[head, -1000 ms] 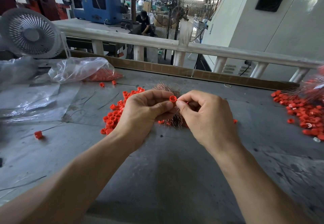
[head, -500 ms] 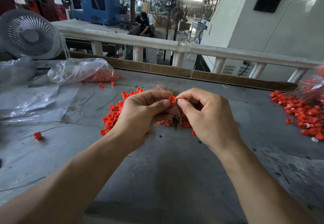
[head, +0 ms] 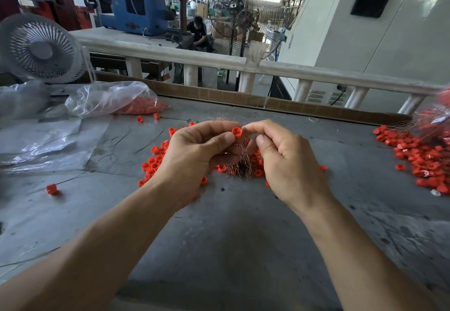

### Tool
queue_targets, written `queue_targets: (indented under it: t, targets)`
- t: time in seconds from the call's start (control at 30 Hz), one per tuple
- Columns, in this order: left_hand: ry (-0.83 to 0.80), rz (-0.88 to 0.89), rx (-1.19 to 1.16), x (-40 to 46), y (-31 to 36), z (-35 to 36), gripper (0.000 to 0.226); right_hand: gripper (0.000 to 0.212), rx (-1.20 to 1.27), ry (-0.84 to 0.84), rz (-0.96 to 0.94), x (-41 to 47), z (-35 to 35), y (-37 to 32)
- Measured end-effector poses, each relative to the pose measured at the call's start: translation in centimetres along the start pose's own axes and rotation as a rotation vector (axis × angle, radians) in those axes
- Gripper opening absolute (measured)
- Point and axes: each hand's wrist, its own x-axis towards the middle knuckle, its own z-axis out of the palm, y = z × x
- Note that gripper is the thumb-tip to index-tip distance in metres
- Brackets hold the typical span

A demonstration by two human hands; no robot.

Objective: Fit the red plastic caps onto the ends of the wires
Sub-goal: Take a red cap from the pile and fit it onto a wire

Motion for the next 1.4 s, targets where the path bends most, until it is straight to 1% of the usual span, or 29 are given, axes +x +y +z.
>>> queue_targets:
  t: [0.1,0.23,0.63,0.8,0.87,0.97,1.03,1.07,1.13,1.17,1.27,1.4]
  targets:
    - [-0.027,0.008,-0.009,-0.1,0.1,0.0,0.033,0.030,0.016,-0.016,0.021,0.0,0.0,0.0]
    - [-0.057,0.017,-0.016,-0.3,0.3,0.1,0.035,0.033,0.024,-0.078,0.041,-0.2,0.1,-0.1]
    - [-0.087,0.004,-0.113,-0.5,0.4,0.5,0.033,0.055,0.026,-0.151,0.059,-0.3,0.5,0.5]
    - [-0.093,0.006,-0.140,-0.5,0.2,0.4,0.032,0.056,0.039,-0.156,0.045,-0.3,0.6,0.4]
    - [-0.071,0.030,-0.149,-0.4,0.2,0.4,0.030,0.057,0.011,-0.126,0.034,-0.2,0.4,0.1]
    - [-0.011,0.082,-0.152,-0.3,0.5,0.4,0.026,0.050,-0.071,0.021,-0.007,0.4,-0.6,-0.3]
    - [0.015,0.120,-0.143,-0.3,0.6,0.3,0.026,0.035,-0.124,0.111,0.009,1.3,-2.1,-0.3]
    - [0.023,0.143,-0.128,-0.4,0.7,0.4,0.025,0.027,-0.156,0.115,0.041,2.0,-3.0,0.1]
    - [0.029,0.191,-0.085,-0.5,0.8,0.5,0.024,0.014,-0.252,0.062,0.123,2.9,-4.8,0.9]
    - [0.030,0.212,-0.060,-0.6,0.8,0.6,0.024,0.013,-0.317,0.035,0.157,3.1,-5.4,1.4]
    - [0.040,0.247,-0.001,-0.8,0.8,0.7,0.022,0.012,-0.442,-0.022,0.255,2.0,-5.2,3.0]
    - [0.057,0.229,0.053,-0.7,0.5,0.5,0.017,0.018,-0.476,-0.172,0.355,0.0,-3.4,4.4]
